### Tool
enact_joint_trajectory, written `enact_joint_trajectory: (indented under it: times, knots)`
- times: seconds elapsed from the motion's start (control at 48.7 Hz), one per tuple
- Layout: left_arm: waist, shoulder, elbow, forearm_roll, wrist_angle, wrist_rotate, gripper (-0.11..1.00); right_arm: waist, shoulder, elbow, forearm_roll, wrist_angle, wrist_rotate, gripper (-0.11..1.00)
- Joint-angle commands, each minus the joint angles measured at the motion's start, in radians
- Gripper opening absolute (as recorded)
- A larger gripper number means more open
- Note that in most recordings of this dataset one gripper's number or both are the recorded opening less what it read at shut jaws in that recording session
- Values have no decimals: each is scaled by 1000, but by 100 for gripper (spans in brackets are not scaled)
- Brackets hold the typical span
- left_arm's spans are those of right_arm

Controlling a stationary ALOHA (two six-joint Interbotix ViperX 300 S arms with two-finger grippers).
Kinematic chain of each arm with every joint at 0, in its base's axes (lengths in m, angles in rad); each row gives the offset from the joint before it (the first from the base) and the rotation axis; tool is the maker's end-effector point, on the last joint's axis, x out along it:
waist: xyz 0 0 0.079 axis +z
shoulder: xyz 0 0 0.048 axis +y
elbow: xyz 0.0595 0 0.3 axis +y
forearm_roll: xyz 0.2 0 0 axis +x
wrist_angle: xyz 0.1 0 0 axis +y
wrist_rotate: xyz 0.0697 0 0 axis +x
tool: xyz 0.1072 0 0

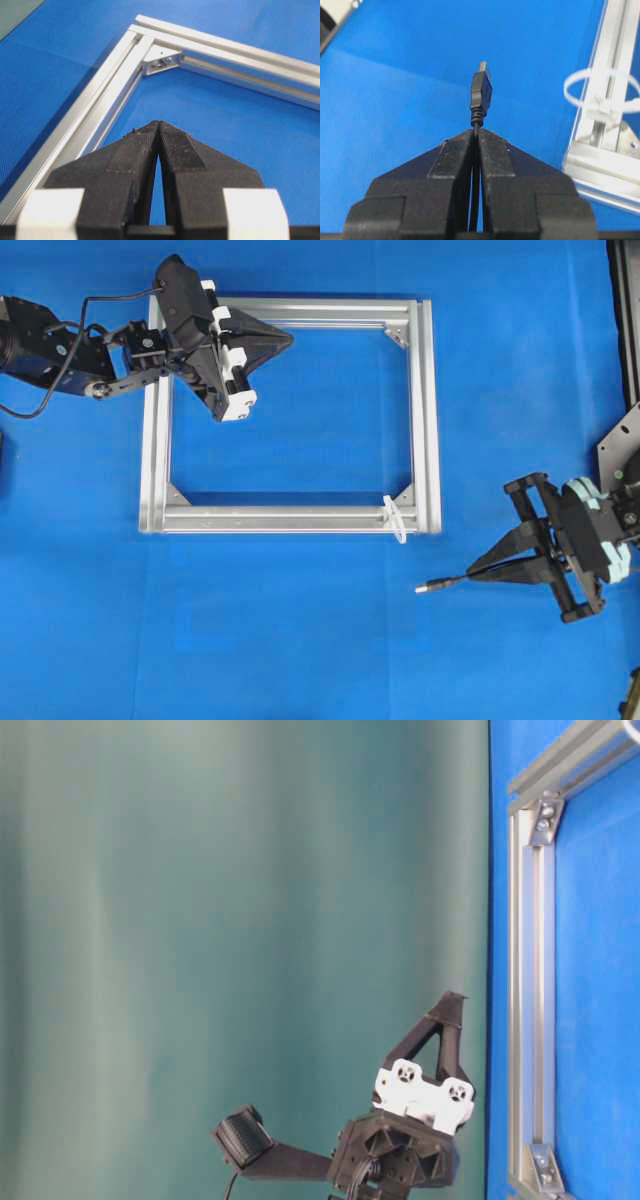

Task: Insert the wire through the string loop located on the right side.
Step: 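Carry the cable plug right and align it with the white zip-tie loop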

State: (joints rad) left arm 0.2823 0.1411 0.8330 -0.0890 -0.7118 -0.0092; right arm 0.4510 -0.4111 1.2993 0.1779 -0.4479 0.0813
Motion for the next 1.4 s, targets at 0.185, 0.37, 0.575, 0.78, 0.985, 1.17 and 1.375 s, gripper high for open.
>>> enact_joint_trajectory:
  times: [0.185,0.37,0.575,0.78,0.985,1.17,1.375]
  knots:
    - [-8,-28,-15,3,-5,0,0,2,15,-8,2,-31,-5,-3]
    - [-14,-28,-17,3,-5,0,0,-46,12,6,2,-41,-8,-3]
    - [-20,-28,-17,3,-5,-2,0,-141,-11,40,3,-41,-11,-3]
    - [-25,-26,-17,3,-5,-2,0,-230,-46,61,0,-41,-14,-3]
    - [-26,-28,-17,3,-5,-2,0,-242,-49,63,-2,-41,-14,-3]
    - [-26,-28,-17,5,-5,-2,0,-242,-49,61,-2,-43,-14,-3]
    - [-26,-28,-17,3,-6,0,0,-242,-49,60,-2,-43,-14,-3]
